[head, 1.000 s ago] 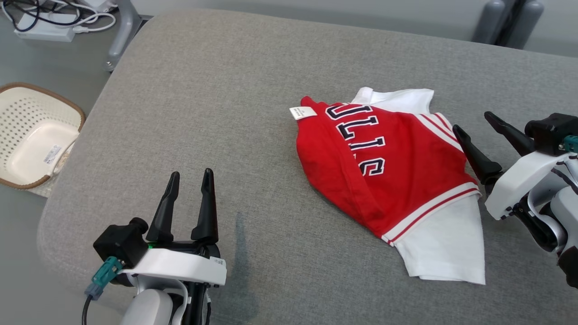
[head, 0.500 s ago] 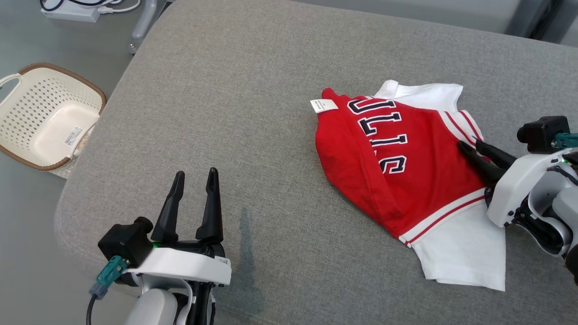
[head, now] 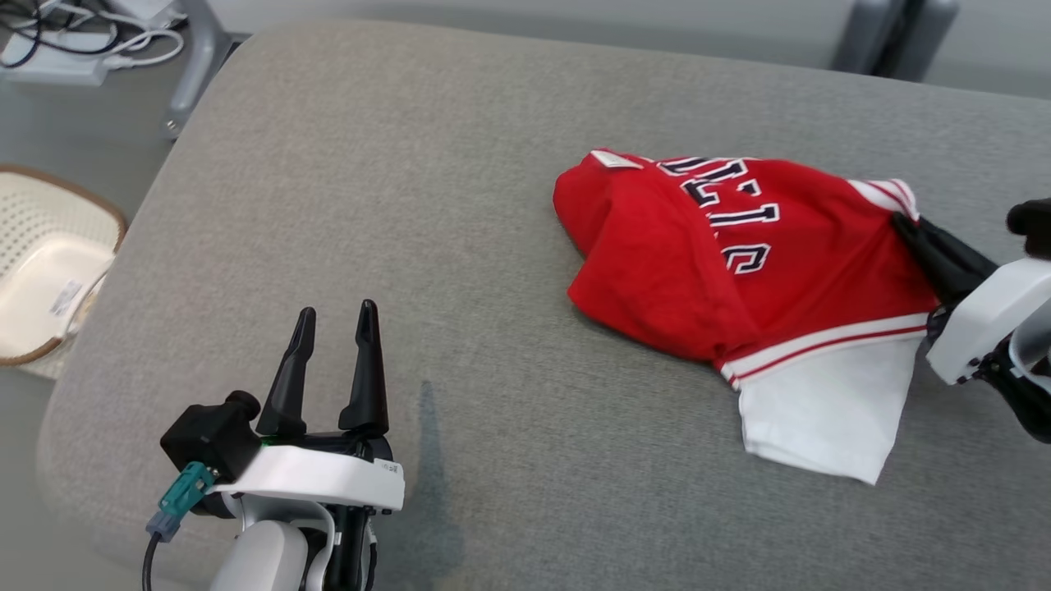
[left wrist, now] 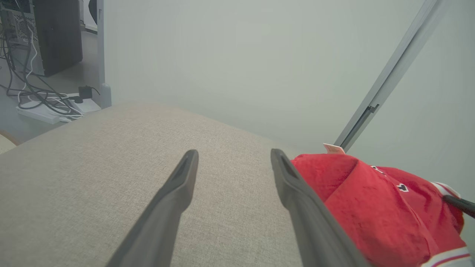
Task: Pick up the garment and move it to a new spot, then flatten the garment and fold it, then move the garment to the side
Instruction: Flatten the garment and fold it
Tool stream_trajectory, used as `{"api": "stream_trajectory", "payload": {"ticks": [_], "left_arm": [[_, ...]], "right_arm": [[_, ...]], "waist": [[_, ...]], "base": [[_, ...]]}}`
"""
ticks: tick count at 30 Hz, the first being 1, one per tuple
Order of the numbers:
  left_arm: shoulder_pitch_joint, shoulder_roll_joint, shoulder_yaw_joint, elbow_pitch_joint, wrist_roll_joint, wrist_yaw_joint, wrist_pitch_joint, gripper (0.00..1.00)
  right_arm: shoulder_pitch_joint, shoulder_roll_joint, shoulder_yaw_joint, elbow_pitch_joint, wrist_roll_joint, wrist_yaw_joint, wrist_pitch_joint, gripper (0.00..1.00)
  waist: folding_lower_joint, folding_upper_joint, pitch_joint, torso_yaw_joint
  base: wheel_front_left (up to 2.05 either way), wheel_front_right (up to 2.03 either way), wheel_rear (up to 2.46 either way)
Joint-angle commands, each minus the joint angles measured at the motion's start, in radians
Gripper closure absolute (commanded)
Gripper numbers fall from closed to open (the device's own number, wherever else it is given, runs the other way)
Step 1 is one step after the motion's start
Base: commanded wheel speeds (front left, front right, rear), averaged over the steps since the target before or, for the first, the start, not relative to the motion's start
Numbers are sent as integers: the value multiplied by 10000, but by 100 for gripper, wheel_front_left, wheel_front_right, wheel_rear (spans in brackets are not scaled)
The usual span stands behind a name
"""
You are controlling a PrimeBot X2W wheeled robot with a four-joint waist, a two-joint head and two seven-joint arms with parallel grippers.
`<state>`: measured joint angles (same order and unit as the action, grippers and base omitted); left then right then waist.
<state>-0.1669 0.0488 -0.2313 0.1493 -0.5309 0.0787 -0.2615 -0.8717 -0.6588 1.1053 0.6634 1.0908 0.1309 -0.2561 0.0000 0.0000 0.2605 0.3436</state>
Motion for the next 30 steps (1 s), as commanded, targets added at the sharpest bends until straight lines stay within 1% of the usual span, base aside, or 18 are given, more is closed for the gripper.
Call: {"api": "stream_trajectory", "payload": {"ticks": [1,7,8,10,14,19,20,21,23,27,30], "left_arm": [[-7,41,123,45,91,-73,-45,0],[156,42,340,117,229,-175,-45,0],[156,42,340,117,229,-175,-45,0],[214,45,397,147,227,-216,-45,0],[312,44,430,196,253,-268,-43,0],[396,42,512,260,292,-321,-43,0],[414,39,518,277,312,-335,-45,0],[447,41,522,314,314,-362,-45,0],[520,47,565,373,362,-398,-45,0],[562,42,688,382,419,-436,-45,0],[603,41,755,340,479,-442,-43,0]], "right_arm": [[114,-101,-284,112,64,-4,-107,100],[748,-332,-1636,129,-458,-4,-95,100],[748,-332,-1636,129,-458,-4,-95,100],[1153,-359,-1941,281,-559,-4,-98,100],[1818,-326,-2080,843,-589,-4,-29,100],[2616,39,-2248,1428,-211,-4,261,100],[2649,56,-2238,1501,-365,-4,180,63],[2726,134,-2245,1549,-408,-4,138,0],[2896,380,-2294,1502,-483,-4,46,0],[2880,612,-2661,971,-845,-4,-95,0],[2963,770,-3491,30,-1487,-4,-101,0]], "waist": [[0,0,-379,-467],[0,0,-895,-1277],[0,0,-895,-1277],[0,0,-1049,-1511],[0,0,-1254,-1866],[0,0,-1442,-2159],[0,0,-1461,-2203],[0,0,-1485,-2240],[0,0,-1562,-2309],[0,0,-1669,-2453],[0,0,-1703,-2552]], "base": [[0,0,0],[0,0,0],[0,0,0],[0,0,0],[0,0,0],[0,0,0],[0,0,0],[0,0,0],[0,0,0],[0,0,0],[0,0,0]]}}
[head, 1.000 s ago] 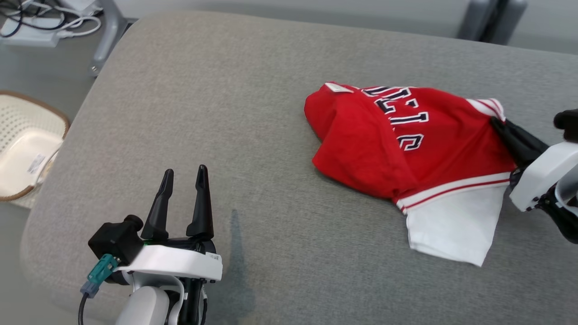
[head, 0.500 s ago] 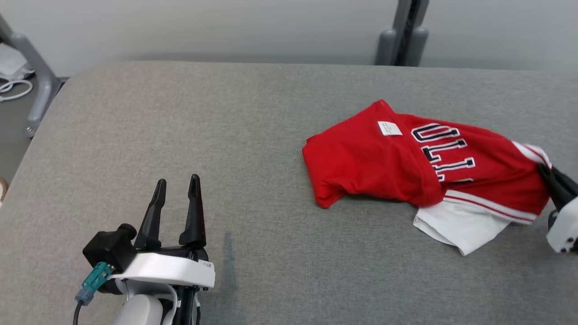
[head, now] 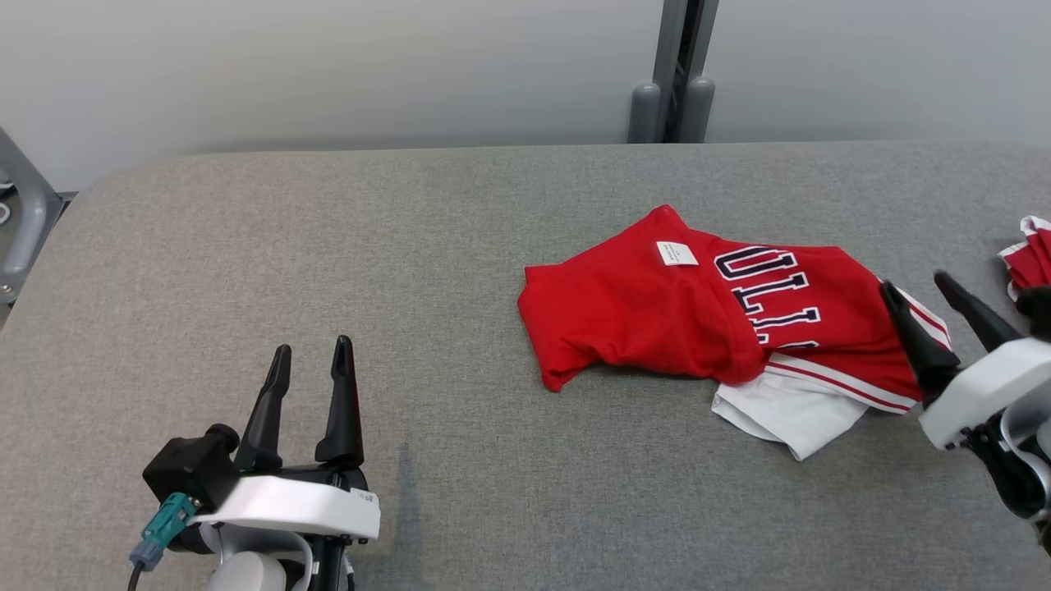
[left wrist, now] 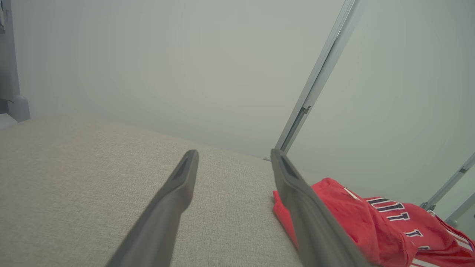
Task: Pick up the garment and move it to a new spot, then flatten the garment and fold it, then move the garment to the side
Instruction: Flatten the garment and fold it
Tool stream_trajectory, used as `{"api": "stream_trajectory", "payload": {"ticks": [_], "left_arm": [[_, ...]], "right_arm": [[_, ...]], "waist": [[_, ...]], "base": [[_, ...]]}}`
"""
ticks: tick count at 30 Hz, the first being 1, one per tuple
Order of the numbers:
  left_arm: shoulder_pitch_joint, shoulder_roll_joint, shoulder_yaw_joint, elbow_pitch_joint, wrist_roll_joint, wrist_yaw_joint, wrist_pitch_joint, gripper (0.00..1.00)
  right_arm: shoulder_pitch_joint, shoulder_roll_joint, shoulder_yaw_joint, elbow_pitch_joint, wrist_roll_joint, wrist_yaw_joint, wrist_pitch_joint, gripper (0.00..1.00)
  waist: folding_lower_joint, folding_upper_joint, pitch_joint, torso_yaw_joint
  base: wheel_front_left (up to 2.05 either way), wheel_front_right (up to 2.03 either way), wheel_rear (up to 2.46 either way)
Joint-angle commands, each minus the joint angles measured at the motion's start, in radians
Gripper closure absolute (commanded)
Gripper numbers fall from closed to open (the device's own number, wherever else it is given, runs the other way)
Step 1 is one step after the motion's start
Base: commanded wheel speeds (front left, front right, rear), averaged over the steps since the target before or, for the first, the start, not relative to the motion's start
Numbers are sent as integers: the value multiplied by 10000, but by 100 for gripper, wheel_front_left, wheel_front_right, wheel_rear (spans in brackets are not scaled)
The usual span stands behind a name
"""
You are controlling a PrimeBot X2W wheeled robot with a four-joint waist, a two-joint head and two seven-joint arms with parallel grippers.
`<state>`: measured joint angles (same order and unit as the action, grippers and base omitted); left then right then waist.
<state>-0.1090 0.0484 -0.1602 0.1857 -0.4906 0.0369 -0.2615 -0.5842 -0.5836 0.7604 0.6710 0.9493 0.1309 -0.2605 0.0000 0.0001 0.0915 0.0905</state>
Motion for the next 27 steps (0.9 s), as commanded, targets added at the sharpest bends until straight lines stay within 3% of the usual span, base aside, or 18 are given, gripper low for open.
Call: {"api": "stream_trajectory", "payload": {"ticks": [1,7,12,16,27], "left_arm": [[35,48,59,-40,85,-24,-45,0],[102,45,24,-89,129,-51,-45,0],[121,45,-129,-111,114,-70,-43,0],[-11,48,-341,-127,101,-70,-45,0],[-457,43,-1068,-125,-14,56,-45,0]], "right_arm": [[274,87,-392,-401,-339,-4,-49,0],[1629,795,-2235,-2392,-1945,-4,-53,0],[2518,1361,-2836,-3140,-2735,-4,-54,0],[2484,1592,-2827,-3251,-3002,-4,-55,0],[360,1017,-1927,-2088,-2311,-4,783,0]], "waist": [[0,-1,-25,-48],[0,-1,-105,-155],[0,-1,-83,-144],[0,-1,119,73],[0,-1,1017,1156]], "base": [[0,0,0],[0,0,0],[0,0,0],[0,0,0],[0,0,0]]}}
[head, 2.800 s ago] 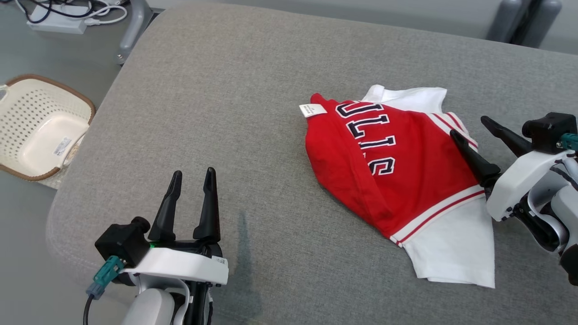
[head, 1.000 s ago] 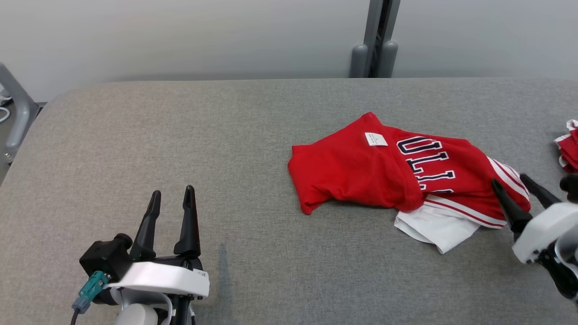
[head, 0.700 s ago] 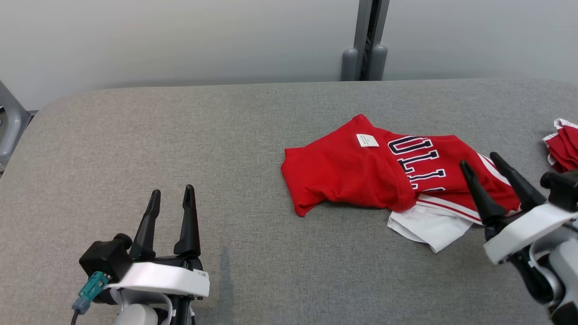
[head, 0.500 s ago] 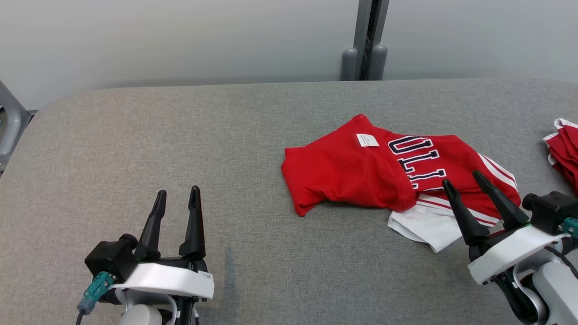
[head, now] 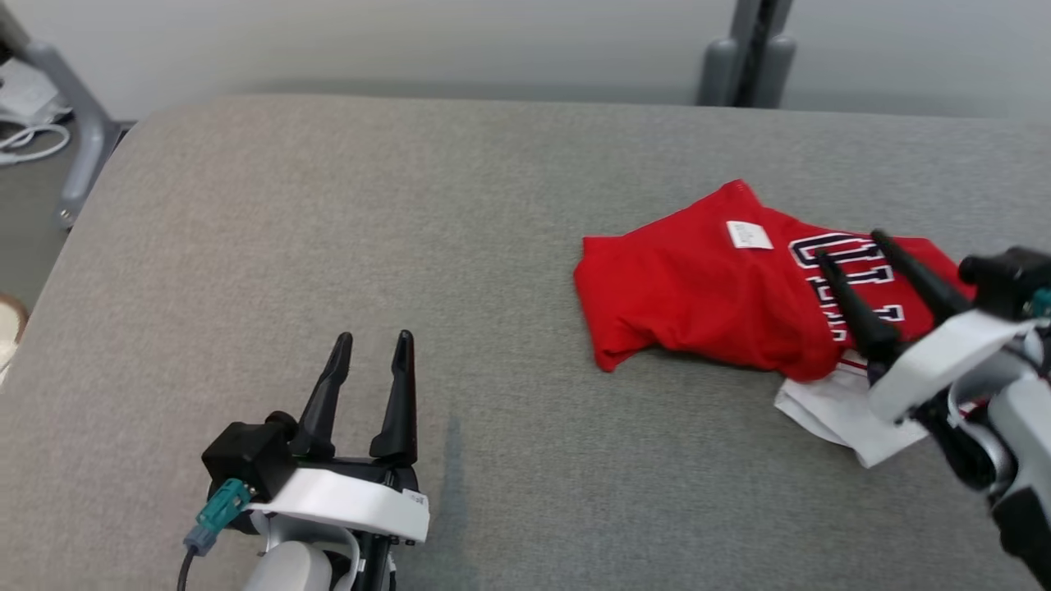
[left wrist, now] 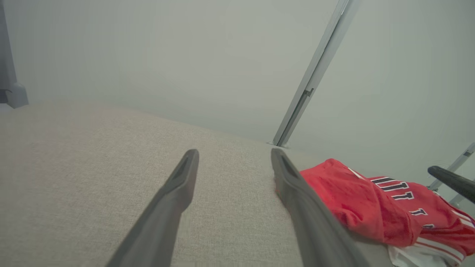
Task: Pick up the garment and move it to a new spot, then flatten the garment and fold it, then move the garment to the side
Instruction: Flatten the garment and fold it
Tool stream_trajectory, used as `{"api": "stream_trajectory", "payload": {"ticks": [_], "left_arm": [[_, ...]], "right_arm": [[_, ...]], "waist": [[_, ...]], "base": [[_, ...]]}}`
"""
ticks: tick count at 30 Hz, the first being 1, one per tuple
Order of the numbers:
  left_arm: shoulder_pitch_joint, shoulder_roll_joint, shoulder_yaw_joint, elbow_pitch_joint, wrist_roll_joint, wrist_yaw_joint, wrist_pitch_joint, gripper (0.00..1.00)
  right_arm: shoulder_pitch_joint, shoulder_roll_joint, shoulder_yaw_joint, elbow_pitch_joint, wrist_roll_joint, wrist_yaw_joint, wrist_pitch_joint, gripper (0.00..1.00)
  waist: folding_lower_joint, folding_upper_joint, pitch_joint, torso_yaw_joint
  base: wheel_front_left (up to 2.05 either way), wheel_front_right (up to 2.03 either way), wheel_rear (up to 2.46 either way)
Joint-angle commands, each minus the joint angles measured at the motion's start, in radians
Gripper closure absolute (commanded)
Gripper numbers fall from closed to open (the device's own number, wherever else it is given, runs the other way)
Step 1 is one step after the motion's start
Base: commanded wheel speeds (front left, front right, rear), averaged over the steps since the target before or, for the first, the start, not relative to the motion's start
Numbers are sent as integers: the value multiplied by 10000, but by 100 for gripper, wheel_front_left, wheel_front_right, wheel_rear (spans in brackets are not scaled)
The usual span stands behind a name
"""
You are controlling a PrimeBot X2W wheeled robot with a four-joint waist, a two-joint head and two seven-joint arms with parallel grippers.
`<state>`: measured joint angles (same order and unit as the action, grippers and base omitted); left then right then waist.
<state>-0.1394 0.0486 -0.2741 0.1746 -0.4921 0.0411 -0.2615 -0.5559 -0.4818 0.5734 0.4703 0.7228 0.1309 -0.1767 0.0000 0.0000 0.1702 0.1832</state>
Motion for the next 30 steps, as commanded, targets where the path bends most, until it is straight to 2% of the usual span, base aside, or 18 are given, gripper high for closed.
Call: {"api": "stream_trajectory", "payload": {"ticks": [1,5,13,19,25,26,27,30], "left_arm": [[-198,41,-6,-19,-2,31,-45,0],[-359,37,-283,-120,-162,143,-45,0],[-584,37,-697,-285,-414,334,-45,0],[-617,38,-844,-392,-523,411,-45,0],[-713,41,-945,-455,-595,468,-45,0],[-740,41,-961,-454,-605,477,-45,0],[-764,41,-969,-445,-620,495,-45,0],[-790,41,-979,-415,-623,543,-45,0]], "right_arm": [[-148,-22,37,66,203,-4,78,0],[-1129,-465,400,811,832,-6,579,0],[-2344,-920,1273,1966,2022,-4,1393,0],[-2916,-1221,1941,2428,2644,-2,1833,0],[-3356,-1410,2644,2370,3130,-2,1875,0],[-3418,-1447,2791,2291,3139,-2,1796,80],[-3469,-1493,2929,2249,3184,-2,1724,100],[-3609,-1585,3241,2088,3273,-2,1311,100]], "waist": [[0,0,330,364],[0,0,775,858],[0,0,1296,1618],[0,0,1568,1893],[0,0,1760,1995],[0,0,1776,2001],[0,0,1784,2003],[0,0,1773,1978]], "base": [[0,0,0],[0,0,0],[0,0,0],[0,0,0],[0,0,0],[0,0,0],[0,0,0],[0,0,0]]}}
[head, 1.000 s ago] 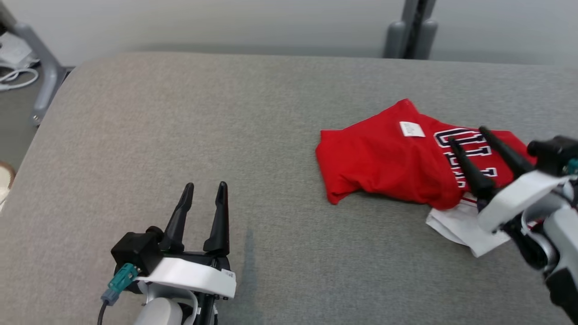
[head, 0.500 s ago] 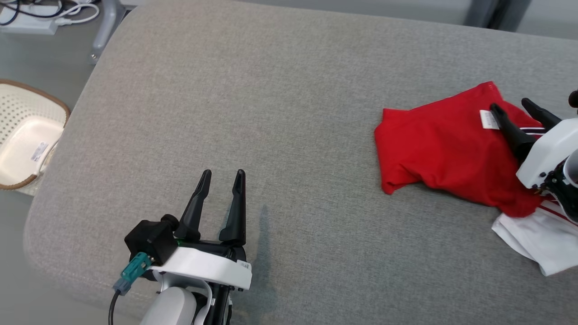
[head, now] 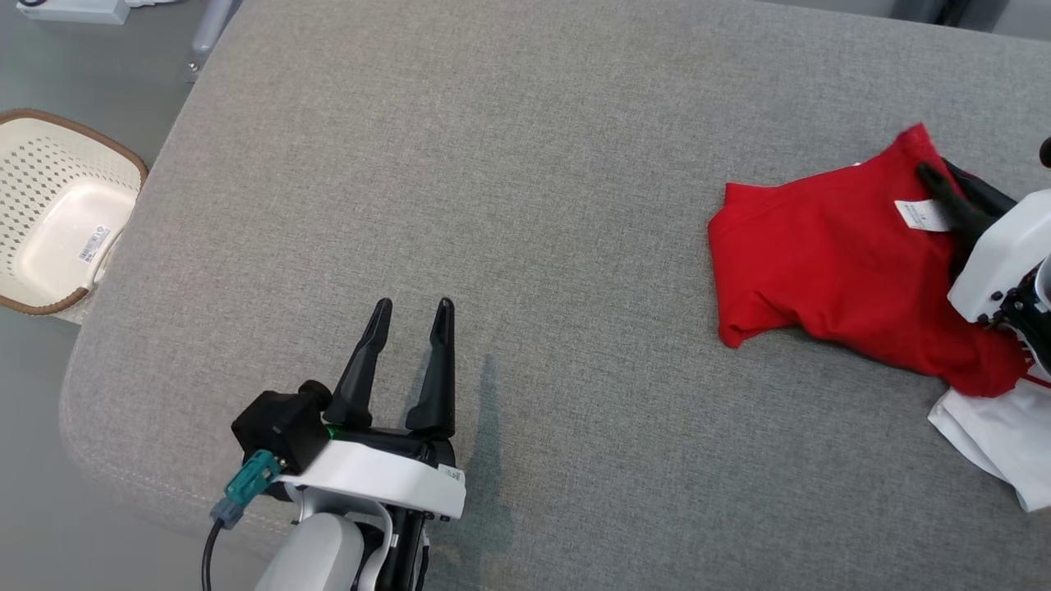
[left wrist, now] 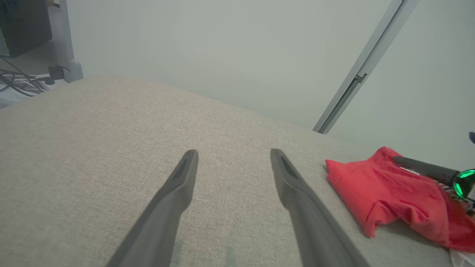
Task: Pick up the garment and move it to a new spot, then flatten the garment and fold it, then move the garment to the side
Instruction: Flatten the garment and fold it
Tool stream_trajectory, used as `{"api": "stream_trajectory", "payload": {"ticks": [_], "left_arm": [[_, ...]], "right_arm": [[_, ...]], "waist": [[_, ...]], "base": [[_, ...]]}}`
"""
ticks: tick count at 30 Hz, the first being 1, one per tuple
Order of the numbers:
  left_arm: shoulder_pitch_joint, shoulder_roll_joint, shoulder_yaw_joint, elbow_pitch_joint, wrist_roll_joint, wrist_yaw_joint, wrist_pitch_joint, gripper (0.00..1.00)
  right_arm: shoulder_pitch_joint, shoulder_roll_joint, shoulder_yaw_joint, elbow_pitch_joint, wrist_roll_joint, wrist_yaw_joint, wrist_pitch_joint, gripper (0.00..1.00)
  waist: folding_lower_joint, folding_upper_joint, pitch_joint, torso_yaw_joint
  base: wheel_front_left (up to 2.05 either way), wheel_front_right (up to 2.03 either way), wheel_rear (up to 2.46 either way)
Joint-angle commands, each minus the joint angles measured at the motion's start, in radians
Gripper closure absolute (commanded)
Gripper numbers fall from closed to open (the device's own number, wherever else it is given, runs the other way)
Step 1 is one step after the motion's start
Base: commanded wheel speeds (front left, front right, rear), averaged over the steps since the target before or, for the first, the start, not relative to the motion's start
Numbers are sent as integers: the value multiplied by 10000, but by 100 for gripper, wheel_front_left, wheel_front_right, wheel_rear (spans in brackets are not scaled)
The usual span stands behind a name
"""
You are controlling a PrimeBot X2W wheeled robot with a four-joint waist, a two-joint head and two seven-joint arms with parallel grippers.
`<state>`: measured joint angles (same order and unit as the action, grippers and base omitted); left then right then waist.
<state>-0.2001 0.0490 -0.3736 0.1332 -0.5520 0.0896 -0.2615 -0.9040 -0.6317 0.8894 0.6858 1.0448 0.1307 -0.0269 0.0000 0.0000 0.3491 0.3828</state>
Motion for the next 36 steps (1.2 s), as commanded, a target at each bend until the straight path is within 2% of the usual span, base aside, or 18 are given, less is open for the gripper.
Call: {"api": "stream_trajectory", "payload": {"ticks": [1,8,19,27,32,36], "left_arm": [[-177,37,32,16,-19,71,-45,0],[-81,37,259,144,94,10,-45,0],[315,40,902,301,344,-194,-43,0],[740,40,1302,395,472,-366,-45,0],[1138,39,1646,461,523,-476,-45,0],[1347,37,1925,527,598,-556,-45,0]], "right_arm": [[-150,-94,200,-138,47,-1,-368,100],[-165,16,776,-897,333,-1,-1515,100],[388,477,1993,-4207,1100,-1,-2215,100],[761,1067,2960,-5611,1206,-1,-2093,100],[1192,1590,3498,-6004,1251,-1,-1639,100],[1728,1971,3787,-5754,1039,-1,-1003,100]], "waist": [[0,0,-44,-40],[0,0,-433,-336],[0,0,-1614,-1076],[0,0,-2351,-1172],[0,0,-2756,-1148],[0,0,-2999,-1156]], "base": [[0,0,0],[0,0,0],[0,0,0],[0,0,0],[0,0,0],[0,0,0]]}}
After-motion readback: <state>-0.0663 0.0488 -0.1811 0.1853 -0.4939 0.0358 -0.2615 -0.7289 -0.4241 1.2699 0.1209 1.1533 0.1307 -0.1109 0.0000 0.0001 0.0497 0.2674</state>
